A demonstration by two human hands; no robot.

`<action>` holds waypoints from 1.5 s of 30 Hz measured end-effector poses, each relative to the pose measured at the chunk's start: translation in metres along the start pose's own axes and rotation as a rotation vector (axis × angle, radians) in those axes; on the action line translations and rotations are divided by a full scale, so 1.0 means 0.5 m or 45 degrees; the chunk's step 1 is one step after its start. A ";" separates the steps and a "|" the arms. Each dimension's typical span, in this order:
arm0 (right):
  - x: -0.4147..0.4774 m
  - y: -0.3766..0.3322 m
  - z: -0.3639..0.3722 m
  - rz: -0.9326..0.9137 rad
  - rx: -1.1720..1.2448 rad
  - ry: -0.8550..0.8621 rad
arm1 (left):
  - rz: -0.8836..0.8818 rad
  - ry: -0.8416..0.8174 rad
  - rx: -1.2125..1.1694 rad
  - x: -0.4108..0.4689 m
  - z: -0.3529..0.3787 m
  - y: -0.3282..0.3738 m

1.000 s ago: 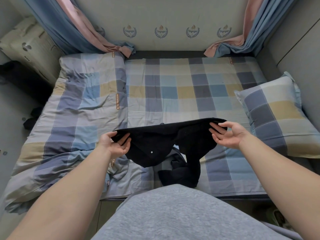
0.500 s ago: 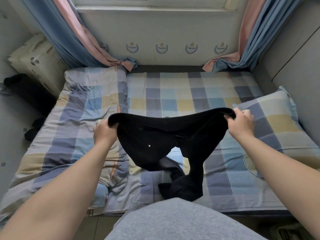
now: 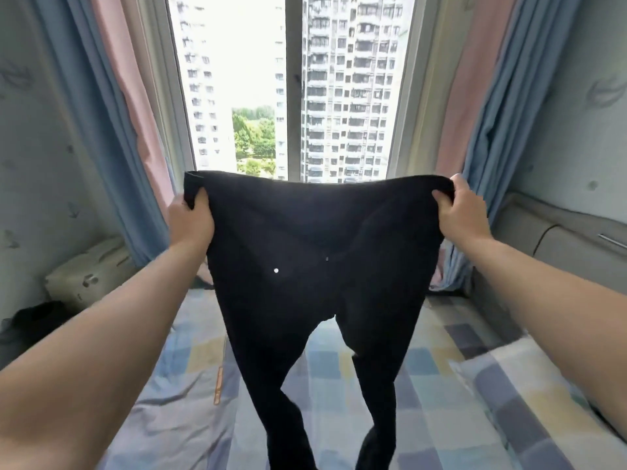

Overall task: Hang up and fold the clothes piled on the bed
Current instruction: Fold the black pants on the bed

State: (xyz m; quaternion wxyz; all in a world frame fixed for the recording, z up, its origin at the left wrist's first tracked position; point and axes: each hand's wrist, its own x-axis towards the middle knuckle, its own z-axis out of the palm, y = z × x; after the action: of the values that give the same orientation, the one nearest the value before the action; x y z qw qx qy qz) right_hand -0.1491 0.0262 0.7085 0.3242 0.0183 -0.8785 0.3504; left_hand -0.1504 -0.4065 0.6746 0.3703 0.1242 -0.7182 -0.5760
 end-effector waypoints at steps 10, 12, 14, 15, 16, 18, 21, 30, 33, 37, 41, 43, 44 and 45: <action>0.242 -0.208 -0.139 0.042 0.007 0.115 | -0.223 -0.033 0.091 0.201 -0.019 0.252; 0.262 -0.233 -0.153 0.139 0.006 0.064 | -0.372 -0.098 0.023 0.221 -0.025 0.283; 0.270 -0.253 -0.155 0.246 0.043 0.013 | -0.455 -0.186 0.036 0.226 -0.030 0.308; 0.270 -0.261 -0.153 0.315 0.082 -0.019 | -0.501 -0.214 0.079 0.225 -0.033 0.315; 0.269 -0.266 -0.148 0.394 0.126 -0.054 | -0.563 -0.245 0.115 0.219 -0.036 0.320; 0.264 -0.271 -0.137 0.548 0.198 -0.096 | -0.718 -0.333 0.096 0.205 -0.041 0.321; 0.254 -0.267 -0.124 0.722 0.283 -0.166 | -0.919 -0.353 -0.043 0.185 -0.036 0.309; 0.243 -0.281 -0.084 0.679 0.358 -0.311 | -0.769 -0.402 -0.166 0.127 0.002 0.356; 0.241 -0.268 -0.075 0.694 0.385 -0.313 | -0.804 -0.387 -0.144 0.125 0.006 0.344; 0.225 -0.256 -0.054 0.739 0.397 -0.363 | -0.867 -0.373 -0.067 0.108 0.011 0.313; 0.196 -0.269 -0.032 0.755 0.481 -0.479 | -0.866 -0.389 -0.253 0.079 0.054 0.304; 0.182 -0.292 -0.022 0.726 0.549 -0.553 | -0.853 -0.457 -0.327 0.065 0.083 0.318; 0.178 -0.307 -0.016 0.691 0.557 -0.584 | -0.818 -0.495 -0.350 0.058 0.099 0.329; 0.175 -0.323 -0.012 0.644 0.549 -0.604 | -0.754 -0.546 -0.367 0.048 0.113 0.345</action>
State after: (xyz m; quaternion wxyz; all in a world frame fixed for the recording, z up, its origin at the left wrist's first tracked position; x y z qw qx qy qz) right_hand -0.1730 -0.0745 0.8602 0.0051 -0.0506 -0.8120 0.5814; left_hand -0.1624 -0.3269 0.8388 0.0433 0.1495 -0.6241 -0.7657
